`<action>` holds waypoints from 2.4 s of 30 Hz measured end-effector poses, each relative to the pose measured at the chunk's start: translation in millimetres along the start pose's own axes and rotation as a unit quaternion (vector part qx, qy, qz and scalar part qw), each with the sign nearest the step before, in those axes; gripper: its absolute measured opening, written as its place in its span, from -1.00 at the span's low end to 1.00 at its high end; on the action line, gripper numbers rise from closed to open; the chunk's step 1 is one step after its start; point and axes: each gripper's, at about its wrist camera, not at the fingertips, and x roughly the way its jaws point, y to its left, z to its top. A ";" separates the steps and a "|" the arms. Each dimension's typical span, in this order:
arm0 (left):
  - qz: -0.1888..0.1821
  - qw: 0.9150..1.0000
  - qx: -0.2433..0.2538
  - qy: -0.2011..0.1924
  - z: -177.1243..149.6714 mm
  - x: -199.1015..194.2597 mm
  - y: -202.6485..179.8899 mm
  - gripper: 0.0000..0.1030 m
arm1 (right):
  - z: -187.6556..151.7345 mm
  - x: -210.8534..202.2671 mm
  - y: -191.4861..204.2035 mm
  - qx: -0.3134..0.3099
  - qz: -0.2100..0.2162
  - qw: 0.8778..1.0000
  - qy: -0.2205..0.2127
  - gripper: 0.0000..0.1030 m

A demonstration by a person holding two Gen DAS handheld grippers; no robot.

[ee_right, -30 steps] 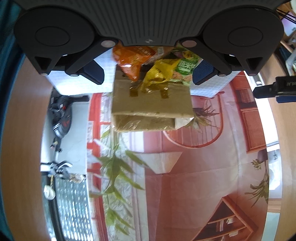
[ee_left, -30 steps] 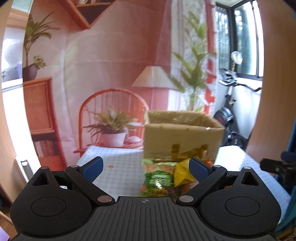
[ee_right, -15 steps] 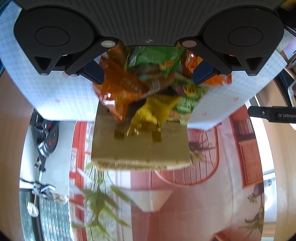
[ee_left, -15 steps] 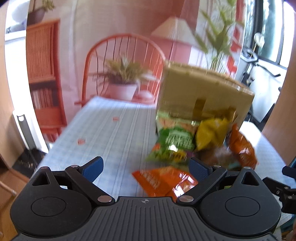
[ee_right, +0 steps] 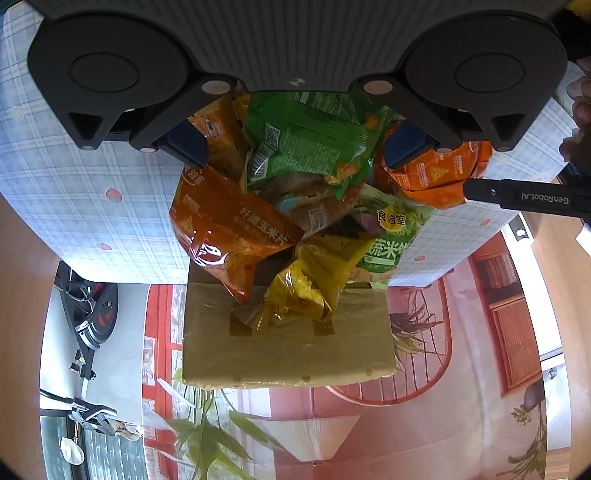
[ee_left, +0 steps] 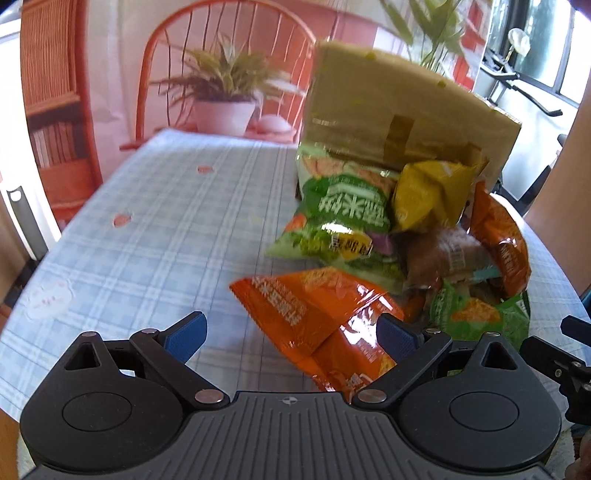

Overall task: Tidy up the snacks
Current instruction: 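Move both tools toward the snack pile, left tool to the orange bag, then close left gripper on orange bag while right gripper closes on green bag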

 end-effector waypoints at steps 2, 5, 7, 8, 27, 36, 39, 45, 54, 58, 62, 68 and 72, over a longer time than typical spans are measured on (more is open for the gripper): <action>-0.005 1.000 -0.007 0.009 -1.2 4.8 3.8 0.92 | -1.5 3.1 -0.8 0.004 0.000 1.000 0.004 1.00; -0.014 1.000 -0.018 0.019 -3.5 12.4 5.9 0.90 | -4.4 8.7 -3.6 0.010 0.003 1.000 0.011 1.00; -0.018 0.999 -0.022 0.023 -4.7 17.0 3.7 0.89 | -6.6 11.9 -3.9 0.010 0.005 1.000 0.014 1.00; -0.022 0.999 -0.024 0.022 -4.9 19.2 3.0 0.88 | -7.2 13.3 -3.9 0.008 0.006 1.000 0.015 1.00; -0.076 0.997 -0.027 0.016 -13.4 38.8 -2.8 0.83 | -15.9 33.0 -1.8 0.004 0.022 0.999 0.025 0.99; -0.105 0.994 -0.023 0.010 -18.3 36.0 -5.0 0.42 | -17.5 39.8 0.4 0.002 0.037 0.999 0.032 0.88; -0.110 0.993 -0.033 0.012 -18.4 38.3 -2.0 0.43 | -18.0 42.7 -0.2 0.006 0.042 0.998 0.037 0.87; -0.128 0.990 -0.061 0.020 -18.7 46.8 6.3 0.59 | -18.8 44.7 -1.6 0.016 0.052 0.998 0.040 0.81; -0.153 0.987 -0.049 0.009 -18.9 43.8 2.3 0.21 | -19.6 45.8 -3.7 0.032 0.062 0.997 0.046 0.77; -0.156 0.987 -0.047 0.004 -19.0 39.7 3.6 0.08 | -19.7 46.0 -6.6 0.044 0.068 0.996 0.046 0.66; -0.148 0.988 -0.046 0.000 -19.0 35.8 4.6 0.08 | -19.0 42.1 -9.9 0.055 0.069 0.995 0.038 0.57; -0.141 0.989 -0.047 -0.016 -18.8 22.5 7.8 0.07 | -16.7 30.8 -10.3 0.059 0.071 0.996 0.015 0.50; -0.134 0.989 -0.052 -0.034 -17.8 11.1 13.9 0.07 | -16.2 23.2 -9.8 0.062 0.072 0.995 0.002 0.47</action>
